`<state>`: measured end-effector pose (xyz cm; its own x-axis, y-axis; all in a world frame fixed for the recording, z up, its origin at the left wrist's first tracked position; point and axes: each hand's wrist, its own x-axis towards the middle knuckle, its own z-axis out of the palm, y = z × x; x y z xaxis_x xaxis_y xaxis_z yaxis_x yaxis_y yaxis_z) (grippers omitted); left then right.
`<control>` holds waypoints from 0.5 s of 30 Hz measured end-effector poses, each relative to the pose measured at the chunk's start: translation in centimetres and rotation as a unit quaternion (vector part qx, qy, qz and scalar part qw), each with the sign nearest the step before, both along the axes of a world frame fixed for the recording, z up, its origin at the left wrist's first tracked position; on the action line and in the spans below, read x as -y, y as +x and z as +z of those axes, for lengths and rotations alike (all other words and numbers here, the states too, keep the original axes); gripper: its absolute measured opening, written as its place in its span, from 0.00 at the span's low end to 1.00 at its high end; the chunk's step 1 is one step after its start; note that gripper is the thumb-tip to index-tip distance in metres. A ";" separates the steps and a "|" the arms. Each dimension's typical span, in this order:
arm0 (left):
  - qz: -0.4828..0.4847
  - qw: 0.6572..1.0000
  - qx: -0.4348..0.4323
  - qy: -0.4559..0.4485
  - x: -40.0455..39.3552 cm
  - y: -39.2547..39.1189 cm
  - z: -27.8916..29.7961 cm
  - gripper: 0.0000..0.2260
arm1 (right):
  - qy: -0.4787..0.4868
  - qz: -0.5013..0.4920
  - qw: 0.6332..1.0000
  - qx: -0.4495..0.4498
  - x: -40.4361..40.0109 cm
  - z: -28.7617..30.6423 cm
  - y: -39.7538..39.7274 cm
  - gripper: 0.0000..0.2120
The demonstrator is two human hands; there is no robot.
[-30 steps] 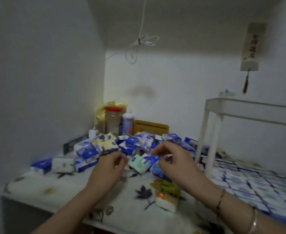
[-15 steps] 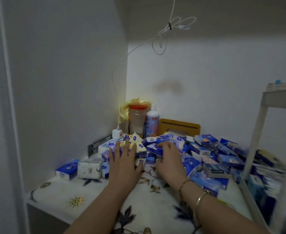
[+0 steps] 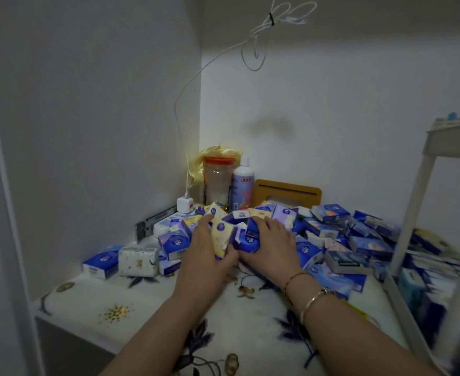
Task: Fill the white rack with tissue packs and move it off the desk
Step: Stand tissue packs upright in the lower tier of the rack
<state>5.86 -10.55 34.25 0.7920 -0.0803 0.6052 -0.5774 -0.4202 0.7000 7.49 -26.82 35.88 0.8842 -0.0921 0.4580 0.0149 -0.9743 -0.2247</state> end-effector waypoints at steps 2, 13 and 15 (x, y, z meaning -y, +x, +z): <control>-0.050 0.998 -0.010 -0.047 -0.2 -0.5 0.2 0.30 | -0.031 -0.006 0.999 0.004 -0.4 0.0 -0.4 0.39; -0.045 0.998 0.032 -0.028 -1.5 -0.9 0.3 0.28 | 0.199 0.090 0.973 0.072 -0.5 2.5 -3.3 0.19; -0.050 0.998 0.037 -0.033 -1.5 -0.9 0.5 0.30 | 0.289 0.105 0.950 0.046 -0.9 3.5 -3.7 0.14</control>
